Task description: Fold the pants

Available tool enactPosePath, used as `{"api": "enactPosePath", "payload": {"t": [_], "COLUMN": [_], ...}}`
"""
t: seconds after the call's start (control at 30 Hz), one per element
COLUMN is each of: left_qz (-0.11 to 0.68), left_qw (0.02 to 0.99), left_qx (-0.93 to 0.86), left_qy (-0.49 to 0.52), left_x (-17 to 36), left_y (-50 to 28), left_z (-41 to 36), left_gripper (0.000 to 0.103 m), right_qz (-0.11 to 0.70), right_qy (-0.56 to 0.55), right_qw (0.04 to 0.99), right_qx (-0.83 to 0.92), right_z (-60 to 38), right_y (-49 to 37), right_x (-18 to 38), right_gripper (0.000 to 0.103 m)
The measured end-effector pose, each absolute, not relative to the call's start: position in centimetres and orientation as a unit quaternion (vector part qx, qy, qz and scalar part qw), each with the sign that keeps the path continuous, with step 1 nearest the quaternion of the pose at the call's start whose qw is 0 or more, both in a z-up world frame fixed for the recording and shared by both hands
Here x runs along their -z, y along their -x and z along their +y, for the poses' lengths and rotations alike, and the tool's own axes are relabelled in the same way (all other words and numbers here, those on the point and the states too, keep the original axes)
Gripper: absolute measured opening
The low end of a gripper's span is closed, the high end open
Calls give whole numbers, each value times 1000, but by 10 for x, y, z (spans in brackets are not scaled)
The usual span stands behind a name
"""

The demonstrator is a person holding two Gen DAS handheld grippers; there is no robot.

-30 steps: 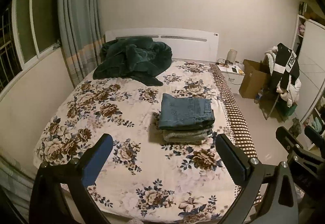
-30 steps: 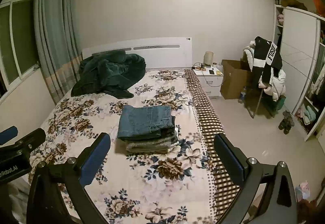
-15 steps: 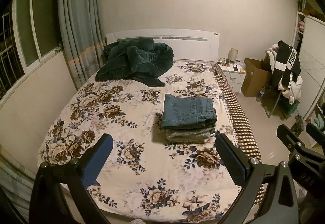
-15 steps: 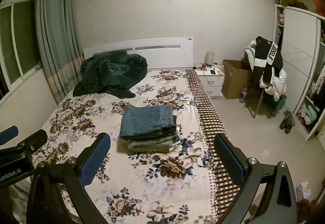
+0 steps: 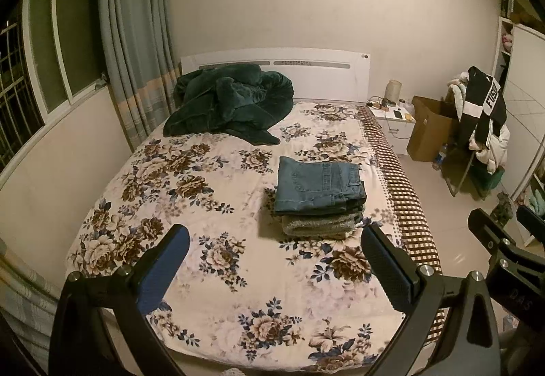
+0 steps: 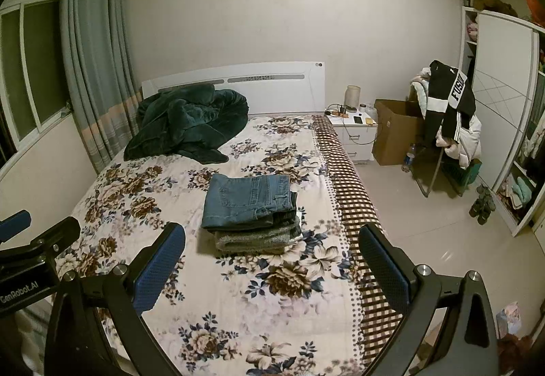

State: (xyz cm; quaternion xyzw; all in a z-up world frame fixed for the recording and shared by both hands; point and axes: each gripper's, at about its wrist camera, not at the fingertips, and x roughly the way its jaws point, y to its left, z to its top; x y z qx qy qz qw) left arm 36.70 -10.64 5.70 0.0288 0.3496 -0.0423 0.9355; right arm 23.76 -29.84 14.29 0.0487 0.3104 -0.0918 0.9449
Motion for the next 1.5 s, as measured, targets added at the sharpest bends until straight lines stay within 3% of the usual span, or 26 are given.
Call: {"api": "enactPosePath", "payload": {"t": [1.5], "left_qz": [346], "left_qw": [937], "left_qx": [37], "left_qy": [-27], "left_x": [-54], "left_y": [-353], "left_z": [-100], "left_gripper": [103], "right_qz": [319], "right_qy": [-48], "right_qw": [943], "right_qx": [86], "right_z": [-294], "right_y": [-226], "right_x": [-139], "right_gripper": [103]}}
